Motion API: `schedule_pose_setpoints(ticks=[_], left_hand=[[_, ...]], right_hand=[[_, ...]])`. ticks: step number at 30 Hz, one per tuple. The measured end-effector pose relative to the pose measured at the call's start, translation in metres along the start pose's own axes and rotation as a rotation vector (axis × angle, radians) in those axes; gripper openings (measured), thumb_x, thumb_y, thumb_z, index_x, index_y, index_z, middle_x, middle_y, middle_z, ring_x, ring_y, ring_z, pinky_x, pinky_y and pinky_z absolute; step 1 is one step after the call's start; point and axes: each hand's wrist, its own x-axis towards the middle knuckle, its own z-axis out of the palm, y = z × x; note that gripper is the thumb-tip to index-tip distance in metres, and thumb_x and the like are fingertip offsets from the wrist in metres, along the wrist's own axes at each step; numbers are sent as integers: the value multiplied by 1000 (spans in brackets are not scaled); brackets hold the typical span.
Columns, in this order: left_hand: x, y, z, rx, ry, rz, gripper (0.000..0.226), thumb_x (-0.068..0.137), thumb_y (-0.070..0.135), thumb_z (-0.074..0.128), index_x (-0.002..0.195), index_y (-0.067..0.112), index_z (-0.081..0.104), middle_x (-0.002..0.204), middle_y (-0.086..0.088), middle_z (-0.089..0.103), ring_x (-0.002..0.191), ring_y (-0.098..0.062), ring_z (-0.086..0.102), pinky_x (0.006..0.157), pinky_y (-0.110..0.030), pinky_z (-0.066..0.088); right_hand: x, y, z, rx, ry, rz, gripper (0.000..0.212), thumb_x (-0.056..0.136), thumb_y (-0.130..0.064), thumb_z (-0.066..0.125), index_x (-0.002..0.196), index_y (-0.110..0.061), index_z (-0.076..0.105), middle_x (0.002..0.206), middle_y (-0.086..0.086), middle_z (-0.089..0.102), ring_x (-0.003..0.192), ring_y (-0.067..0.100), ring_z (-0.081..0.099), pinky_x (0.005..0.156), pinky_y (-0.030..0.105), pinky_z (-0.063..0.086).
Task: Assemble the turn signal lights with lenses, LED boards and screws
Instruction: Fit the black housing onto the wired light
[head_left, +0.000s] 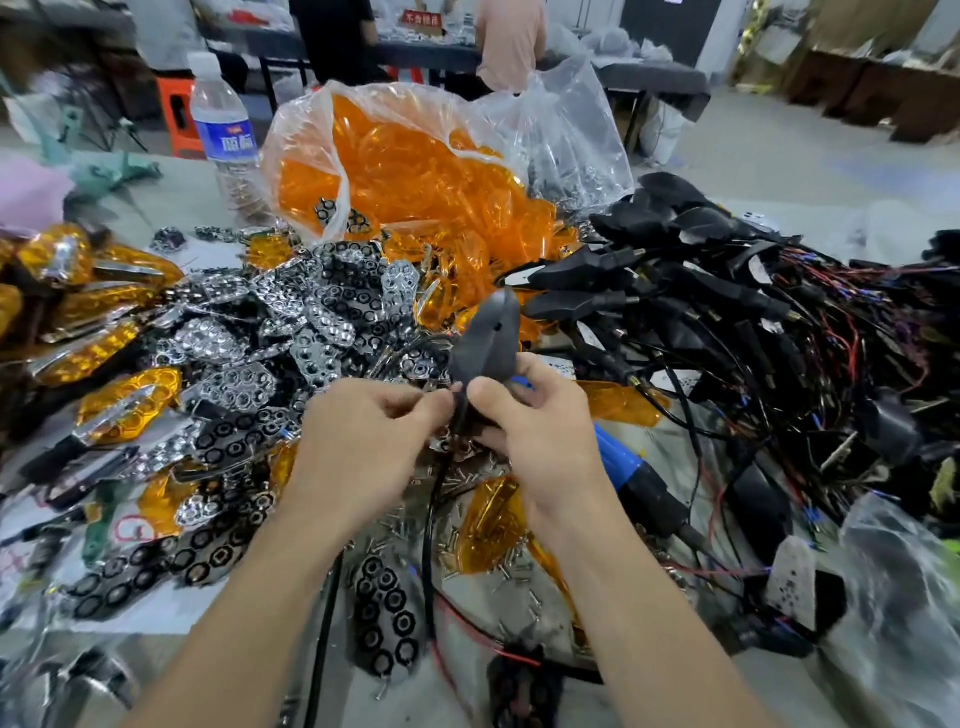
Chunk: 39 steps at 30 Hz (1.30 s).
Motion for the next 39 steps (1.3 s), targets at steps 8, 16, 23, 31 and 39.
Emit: schedule_pose_setpoints(ticks=[8,16,23,31,39], left_hand=[[-2,6,12,-591,-70,-9,34,80,24,82,107,44,78,107,10,80,99,-6,75,77,-17,57],[0,3,10,-822,-177,-239,32,90,7,67,116,24,76,99,-10,80,76,-23,78,54,-30,59],[-7,7,11,-684,-304,-129,36,91,-2,68,111,25,80,85,-3,79,73,-17,76,60,-24,58],[-11,9,13,-703,-305,-181,29,92,-1,68,105,20,82,91,-15,79,78,-19,76,63,-24,57],[-10,7,18,-636,-291,-123,39,85,-10,71,106,21,82,94,-18,79,77,-22,73,67,-27,58]], right_hand=[[-20,9,13,-929,93,-499,15,85,-28,75,98,-34,68,101,-12,65,101,16,60,89,40,51],[-12,3,1,-131,108,-266,34,88,0,72,105,-28,81,96,-16,79,91,3,74,79,17,58],[-4,3,4,-239,34,-284,19,87,-28,71,87,-46,76,89,-15,78,85,3,73,73,21,59],[2,3,-1,-64,-51,-102,29,91,-4,75,76,-28,82,88,5,80,83,10,73,80,29,63],[5,-2,-15,112,-184,156,25,95,6,60,106,-7,79,111,21,76,109,40,71,102,59,54]])
